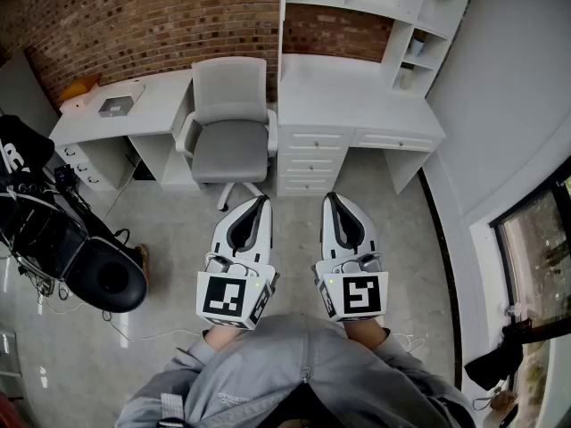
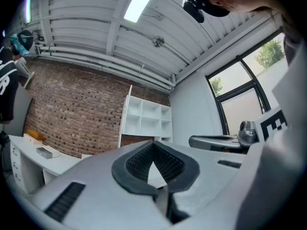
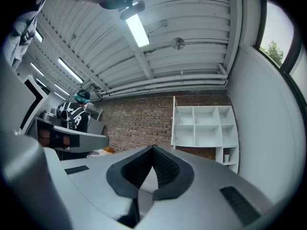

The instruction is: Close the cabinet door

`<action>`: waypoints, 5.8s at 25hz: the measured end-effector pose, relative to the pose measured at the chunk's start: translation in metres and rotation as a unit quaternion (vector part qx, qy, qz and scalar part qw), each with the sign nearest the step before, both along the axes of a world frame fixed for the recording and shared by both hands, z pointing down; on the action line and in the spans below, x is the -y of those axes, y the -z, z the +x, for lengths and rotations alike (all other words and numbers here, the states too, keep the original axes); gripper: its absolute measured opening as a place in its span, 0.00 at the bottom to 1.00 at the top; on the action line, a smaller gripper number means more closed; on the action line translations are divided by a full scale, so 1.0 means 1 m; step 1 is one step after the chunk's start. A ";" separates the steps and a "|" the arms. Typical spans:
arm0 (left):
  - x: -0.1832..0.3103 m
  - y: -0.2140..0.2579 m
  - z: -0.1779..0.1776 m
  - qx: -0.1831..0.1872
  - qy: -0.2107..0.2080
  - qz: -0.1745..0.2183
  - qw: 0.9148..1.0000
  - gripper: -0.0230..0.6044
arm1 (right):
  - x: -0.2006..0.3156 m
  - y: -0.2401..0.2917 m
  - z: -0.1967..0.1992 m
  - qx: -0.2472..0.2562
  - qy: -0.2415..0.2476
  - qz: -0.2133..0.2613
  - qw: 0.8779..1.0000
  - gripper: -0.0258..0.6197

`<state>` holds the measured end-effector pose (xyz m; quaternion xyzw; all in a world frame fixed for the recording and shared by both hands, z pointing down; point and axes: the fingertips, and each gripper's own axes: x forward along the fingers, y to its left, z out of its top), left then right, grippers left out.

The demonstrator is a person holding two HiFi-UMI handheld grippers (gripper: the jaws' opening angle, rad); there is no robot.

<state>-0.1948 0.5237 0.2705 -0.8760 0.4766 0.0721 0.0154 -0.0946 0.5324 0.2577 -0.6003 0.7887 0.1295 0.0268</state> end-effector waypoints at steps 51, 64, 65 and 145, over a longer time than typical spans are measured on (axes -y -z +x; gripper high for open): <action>0.269 -0.012 0.070 -0.002 -0.001 0.000 1.000 0.05 | 0.279 -0.015 0.054 0.027 0.083 -0.018 0.996 0.08; 0.318 -0.022 0.075 0.012 0.038 -0.008 0.999 0.05 | 0.339 -0.024 0.061 0.039 0.122 -0.022 0.991 0.08; 0.319 -0.022 0.074 0.012 0.041 -0.009 0.999 0.05 | 0.339 -0.025 0.061 0.039 0.125 -0.024 0.991 0.08; 0.673 -0.012 0.082 -0.010 -0.077 -0.005 0.997 0.05 | 0.669 -0.023 0.035 0.013 0.058 -0.032 0.998 0.08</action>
